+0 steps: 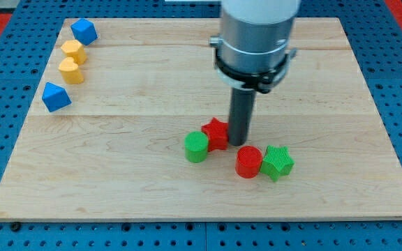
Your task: Move the red star below the triangle
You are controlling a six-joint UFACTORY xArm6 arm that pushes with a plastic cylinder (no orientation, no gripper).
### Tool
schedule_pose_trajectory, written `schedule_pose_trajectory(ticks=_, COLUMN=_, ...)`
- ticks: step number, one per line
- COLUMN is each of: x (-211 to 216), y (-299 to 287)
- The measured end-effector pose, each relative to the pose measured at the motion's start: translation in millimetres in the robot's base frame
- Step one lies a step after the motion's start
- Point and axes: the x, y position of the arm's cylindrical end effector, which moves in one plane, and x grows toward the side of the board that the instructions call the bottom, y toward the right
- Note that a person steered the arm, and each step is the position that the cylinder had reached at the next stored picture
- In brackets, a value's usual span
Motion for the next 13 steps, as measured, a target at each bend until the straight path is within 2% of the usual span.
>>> schedule_pose_trajectory(ticks=1, x=0.0, y=-41.0)
schedule_pose_trajectory(ticks=3, x=-11.5, y=-163.0)
schedule_pose_trajectory(ticks=5, x=-50.1, y=-160.4)
schedule_pose_trajectory(ticks=8, x=-30.4, y=-218.7)
schedule_pose_trajectory(ticks=10, x=-18.9, y=-224.9)
schedule_pose_trajectory(ticks=12, x=-7.8, y=-267.4)
schedule_pose_trajectory(ticks=13, x=-7.2, y=-250.4)
